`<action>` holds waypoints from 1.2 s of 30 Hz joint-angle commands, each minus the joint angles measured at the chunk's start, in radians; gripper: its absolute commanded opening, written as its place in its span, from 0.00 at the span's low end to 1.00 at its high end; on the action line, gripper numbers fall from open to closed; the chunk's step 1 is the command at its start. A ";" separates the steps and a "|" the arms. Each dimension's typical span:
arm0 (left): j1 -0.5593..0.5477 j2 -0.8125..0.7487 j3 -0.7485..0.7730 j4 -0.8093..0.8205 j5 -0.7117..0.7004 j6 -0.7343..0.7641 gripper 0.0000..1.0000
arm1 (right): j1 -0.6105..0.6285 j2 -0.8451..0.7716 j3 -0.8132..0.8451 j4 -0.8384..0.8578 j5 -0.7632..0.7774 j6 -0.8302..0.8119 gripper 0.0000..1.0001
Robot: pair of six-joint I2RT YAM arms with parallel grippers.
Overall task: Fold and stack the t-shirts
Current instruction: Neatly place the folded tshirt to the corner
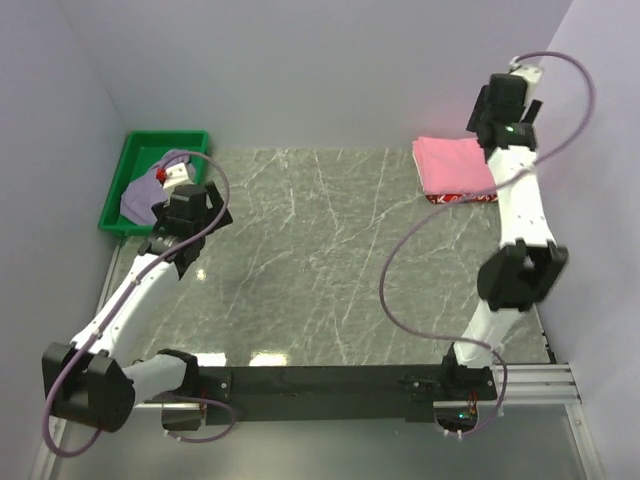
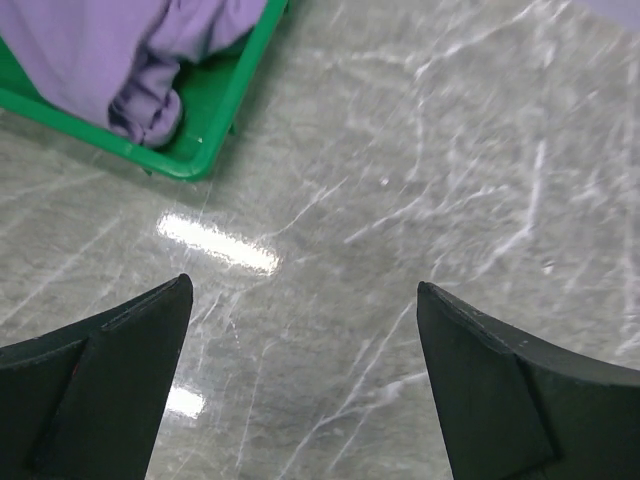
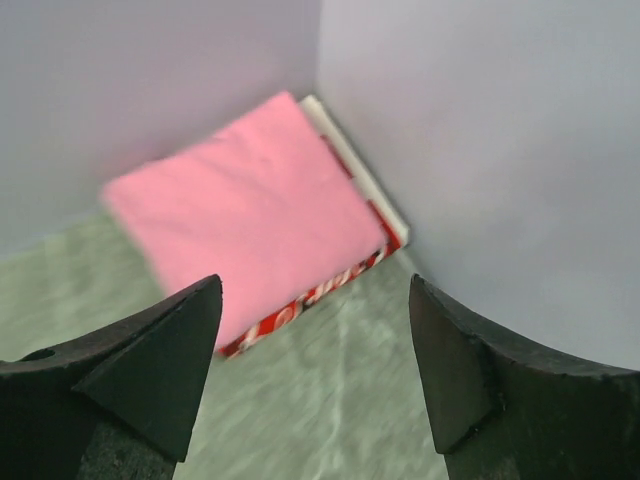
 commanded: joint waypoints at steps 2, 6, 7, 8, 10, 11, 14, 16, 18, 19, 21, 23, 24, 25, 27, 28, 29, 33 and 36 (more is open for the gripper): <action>-0.005 -0.100 0.043 -0.029 -0.022 -0.013 0.99 | 0.001 -0.289 -0.115 -0.227 -0.223 0.245 0.82; -0.005 -0.237 0.096 -0.131 -0.045 -0.027 0.99 | 0.000 -0.551 -0.303 -0.233 -0.323 0.273 0.82; -0.005 -0.298 0.119 -0.154 -0.068 -0.033 0.99 | 0.000 -0.607 -0.383 -0.223 -0.358 0.282 0.82; -0.005 -0.329 0.132 -0.207 -0.081 -0.045 0.99 | 0.000 -0.720 -0.421 -0.218 -0.364 0.290 0.82; -0.005 -0.416 0.177 -0.263 -0.120 -0.063 0.99 | 0.000 -0.891 -0.537 -0.190 -0.387 0.313 0.82; -0.005 -0.442 0.197 -0.330 -0.136 -0.092 1.00 | 0.000 -0.952 -0.577 -0.178 -0.386 0.321 0.86; -0.005 -0.539 0.268 -0.413 -0.197 -0.149 1.00 | 0.030 -1.177 -0.734 -0.137 -0.334 0.342 0.89; -0.005 -0.607 0.297 -0.503 -0.254 -0.195 0.99 | 0.059 -1.303 -0.830 -0.126 -0.311 0.359 0.89; -0.005 -0.657 0.297 -0.565 -0.283 -0.257 0.99 | 0.121 -1.349 -0.879 -0.146 -0.249 0.361 0.90; -0.005 -0.714 0.279 -0.573 -0.289 -0.270 0.99 | 0.136 -1.391 -0.896 -0.144 -0.234 0.349 0.90; -0.005 -0.778 0.244 -0.574 -0.303 -0.287 0.99 | 0.177 -1.438 -0.953 -0.134 -0.174 0.336 0.90; -0.005 -0.867 0.190 -0.567 -0.300 -0.287 0.99 | 0.190 -1.524 -0.996 -0.108 -0.157 0.322 0.90; -0.005 -0.912 0.167 -0.565 -0.294 -0.287 0.99 | 0.199 -1.553 -1.037 -0.076 -0.160 0.316 0.91; -0.005 -0.929 0.159 -0.562 -0.291 -0.289 0.99 | 0.204 -1.596 -1.053 -0.060 -0.157 0.312 0.91; -0.005 -0.952 0.144 -0.559 -0.292 -0.297 0.99 | 0.207 -1.623 -1.076 -0.039 -0.162 0.310 0.91; -0.005 -0.960 0.142 -0.556 -0.292 -0.300 0.99 | 0.210 -1.632 -1.079 -0.035 -0.163 0.305 0.91; -0.005 -0.963 0.141 -0.557 -0.298 -0.304 0.99 | 0.211 -1.632 -1.082 -0.032 -0.163 0.304 0.91; -0.005 -0.938 0.136 -0.563 -0.329 -0.317 0.99 | 0.225 -1.638 -1.114 -0.009 -0.172 0.298 0.91; -0.005 -0.923 0.130 -0.567 -0.335 -0.330 0.99 | 0.231 -1.649 -1.130 -0.003 -0.175 0.286 0.91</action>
